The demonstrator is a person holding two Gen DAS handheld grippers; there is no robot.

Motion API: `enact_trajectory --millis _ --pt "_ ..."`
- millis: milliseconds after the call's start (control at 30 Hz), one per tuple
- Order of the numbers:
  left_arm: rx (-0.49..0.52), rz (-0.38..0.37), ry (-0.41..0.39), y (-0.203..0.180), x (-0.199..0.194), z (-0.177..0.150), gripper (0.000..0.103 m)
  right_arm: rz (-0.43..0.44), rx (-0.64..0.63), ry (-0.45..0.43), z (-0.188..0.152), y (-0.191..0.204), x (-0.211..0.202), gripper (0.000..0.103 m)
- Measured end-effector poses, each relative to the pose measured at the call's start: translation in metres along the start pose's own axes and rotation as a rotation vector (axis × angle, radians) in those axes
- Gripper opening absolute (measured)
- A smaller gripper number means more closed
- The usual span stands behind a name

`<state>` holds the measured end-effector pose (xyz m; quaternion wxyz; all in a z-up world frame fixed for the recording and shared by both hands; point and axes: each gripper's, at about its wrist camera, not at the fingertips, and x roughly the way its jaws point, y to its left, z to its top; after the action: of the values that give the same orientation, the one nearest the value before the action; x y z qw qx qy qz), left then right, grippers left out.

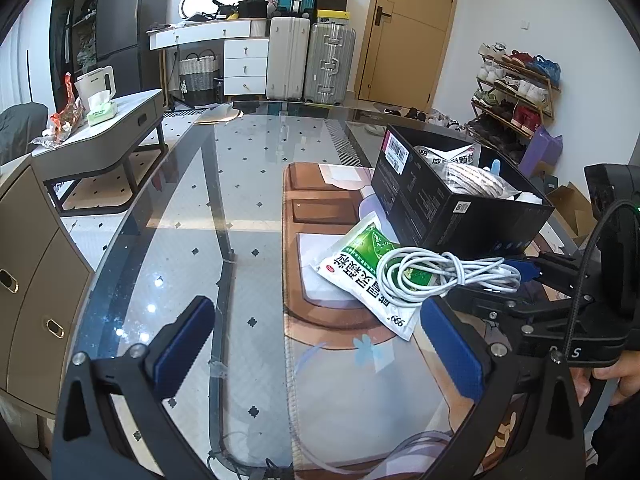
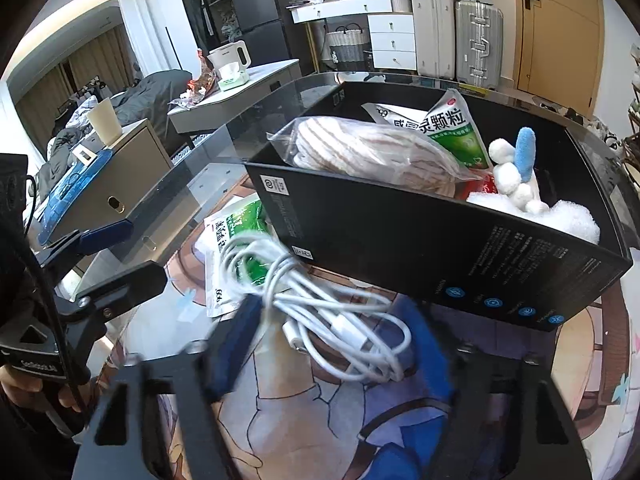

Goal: Organize soft objects
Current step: 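Grasp the white coiled cable with the right tool, then lift the cable with the right tool while the left tool approaches the green-labelled packet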

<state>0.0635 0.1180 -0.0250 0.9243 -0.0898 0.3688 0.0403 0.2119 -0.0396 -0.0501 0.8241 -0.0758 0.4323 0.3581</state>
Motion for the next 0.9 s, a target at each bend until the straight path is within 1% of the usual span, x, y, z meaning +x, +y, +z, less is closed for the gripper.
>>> enact_trajectory --millis 167,300,633,833,900 --pt "0.013 0.0 0.005 -0.003 0.001 -0.002 0.103 0.017 -0.011 -0.009 -0.007 -0.004 -0.006 0.065" --pt "0.02 -0.008 0.01 -0.007 0.001 -0.002 0.103 0.014 -0.004 -0.012 -0.015 -0.01 -0.015 0.065" --pt "0.027 -0.052 0.055 -0.019 0.009 0.0 0.103 -0.036 0.026 -0.031 -0.048 -0.043 -0.052 0.064" --pt "0.039 -0.051 0.08 -0.027 0.023 0.007 0.103 -0.061 0.065 -0.03 -0.073 -0.067 -0.073 0.064" --pt "0.047 -0.05 0.092 -0.03 0.028 0.01 0.103 -0.077 0.064 -0.032 -0.08 -0.074 -0.078 0.062"
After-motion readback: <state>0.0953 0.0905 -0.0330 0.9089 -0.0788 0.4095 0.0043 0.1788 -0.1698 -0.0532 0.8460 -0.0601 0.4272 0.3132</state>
